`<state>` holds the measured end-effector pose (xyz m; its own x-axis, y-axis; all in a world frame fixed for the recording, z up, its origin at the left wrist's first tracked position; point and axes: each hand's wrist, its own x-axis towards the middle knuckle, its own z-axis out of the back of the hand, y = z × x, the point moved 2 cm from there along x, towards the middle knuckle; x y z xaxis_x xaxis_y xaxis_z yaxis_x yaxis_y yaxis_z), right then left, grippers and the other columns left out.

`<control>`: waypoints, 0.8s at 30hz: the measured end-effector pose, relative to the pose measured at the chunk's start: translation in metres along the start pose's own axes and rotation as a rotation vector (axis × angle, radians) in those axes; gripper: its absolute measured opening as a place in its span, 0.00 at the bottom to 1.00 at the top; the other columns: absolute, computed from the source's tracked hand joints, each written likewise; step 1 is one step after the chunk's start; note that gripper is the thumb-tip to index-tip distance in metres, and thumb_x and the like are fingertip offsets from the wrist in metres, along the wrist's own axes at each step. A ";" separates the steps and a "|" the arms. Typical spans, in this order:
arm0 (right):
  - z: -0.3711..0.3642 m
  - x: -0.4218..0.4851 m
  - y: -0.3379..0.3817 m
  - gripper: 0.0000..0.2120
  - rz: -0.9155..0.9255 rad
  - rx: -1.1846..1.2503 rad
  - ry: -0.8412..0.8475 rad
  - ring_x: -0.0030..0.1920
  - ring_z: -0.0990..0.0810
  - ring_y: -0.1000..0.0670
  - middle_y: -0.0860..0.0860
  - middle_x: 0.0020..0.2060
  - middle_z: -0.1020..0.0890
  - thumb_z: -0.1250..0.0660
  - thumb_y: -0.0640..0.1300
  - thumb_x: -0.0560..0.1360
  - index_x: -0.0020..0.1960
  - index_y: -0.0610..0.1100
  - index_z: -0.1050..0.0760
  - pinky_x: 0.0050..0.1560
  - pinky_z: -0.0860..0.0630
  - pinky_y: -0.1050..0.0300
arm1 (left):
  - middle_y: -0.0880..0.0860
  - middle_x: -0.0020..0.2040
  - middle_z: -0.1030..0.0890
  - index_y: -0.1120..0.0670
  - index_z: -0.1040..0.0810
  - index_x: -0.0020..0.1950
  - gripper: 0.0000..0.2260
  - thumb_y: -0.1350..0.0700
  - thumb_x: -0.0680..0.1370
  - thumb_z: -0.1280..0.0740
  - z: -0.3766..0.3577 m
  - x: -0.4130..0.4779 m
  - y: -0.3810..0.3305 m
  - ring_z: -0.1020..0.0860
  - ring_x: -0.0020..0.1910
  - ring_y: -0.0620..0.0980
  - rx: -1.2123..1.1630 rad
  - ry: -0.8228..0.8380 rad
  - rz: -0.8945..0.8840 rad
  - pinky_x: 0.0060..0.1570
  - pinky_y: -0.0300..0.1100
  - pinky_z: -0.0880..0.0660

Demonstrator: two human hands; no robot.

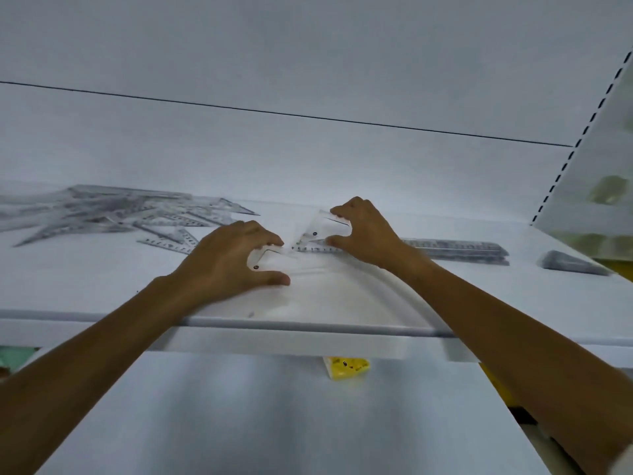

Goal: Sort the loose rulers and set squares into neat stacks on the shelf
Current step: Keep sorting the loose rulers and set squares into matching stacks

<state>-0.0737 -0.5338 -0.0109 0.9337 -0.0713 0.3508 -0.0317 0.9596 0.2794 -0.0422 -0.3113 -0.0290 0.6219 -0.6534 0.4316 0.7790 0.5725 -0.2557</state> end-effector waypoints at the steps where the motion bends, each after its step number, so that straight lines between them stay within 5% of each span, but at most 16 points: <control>1: -0.002 0.003 0.002 0.26 -0.005 0.011 0.025 0.61 0.32 0.47 0.45 0.59 0.28 0.29 0.48 0.70 0.66 0.42 0.30 0.58 0.35 0.59 | 0.39 0.51 0.26 0.43 0.24 0.58 0.36 0.24 0.59 0.43 0.000 -0.001 0.003 0.28 0.54 0.43 0.004 -0.002 0.007 0.52 0.37 0.36; 3: -0.007 0.009 0.004 0.17 0.003 0.044 0.063 0.52 0.28 0.45 0.44 0.48 0.25 0.28 0.48 0.69 0.53 0.39 0.24 0.50 0.34 0.55 | 0.40 0.53 0.25 0.43 0.24 0.58 0.36 0.23 0.59 0.42 -0.002 -0.003 0.007 0.29 0.57 0.43 0.014 0.003 0.021 0.53 0.36 0.38; 6: -0.010 0.012 0.007 0.18 0.045 0.023 0.132 0.37 0.35 0.46 0.42 0.33 0.33 0.29 0.47 0.69 0.34 0.40 0.36 0.38 0.40 0.54 | 0.43 0.58 0.24 0.43 0.25 0.59 0.36 0.25 0.59 0.44 -0.003 -0.005 0.010 0.30 0.60 0.44 0.014 0.010 0.041 0.55 0.36 0.38; 10: -0.014 0.012 0.001 0.15 0.058 0.064 0.165 0.49 0.25 0.45 0.43 0.48 0.21 0.30 0.48 0.70 0.51 0.38 0.23 0.52 0.28 0.52 | 0.43 0.59 0.25 0.42 0.25 0.59 0.31 0.28 0.62 0.39 -0.003 -0.007 0.012 0.30 0.60 0.44 0.019 0.035 0.040 0.57 0.37 0.39; 18: -0.022 0.012 -0.005 0.19 0.012 0.126 0.216 0.53 0.24 0.51 0.49 0.53 0.22 0.31 0.50 0.72 0.60 0.44 0.26 0.53 0.30 0.60 | 0.42 0.59 0.25 0.43 0.24 0.58 0.24 0.34 0.65 0.32 -0.005 -0.006 0.012 0.31 0.60 0.43 0.036 0.006 0.035 0.57 0.36 0.41; 24: -0.004 -0.010 -0.003 0.23 0.024 0.005 0.117 0.64 0.32 0.48 0.48 0.63 0.27 0.34 0.48 0.75 0.68 0.46 0.33 0.62 0.35 0.56 | 0.43 0.50 0.22 0.44 0.22 0.54 0.31 0.27 0.60 0.40 0.006 0.000 0.011 0.27 0.52 0.44 -0.011 -0.098 0.055 0.51 0.39 0.35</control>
<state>-0.0813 -0.5352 -0.0192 0.9679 -0.0160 0.2510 -0.0559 0.9593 0.2768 -0.0342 -0.3020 -0.0267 0.6530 -0.5694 0.4994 0.7453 0.6003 -0.2901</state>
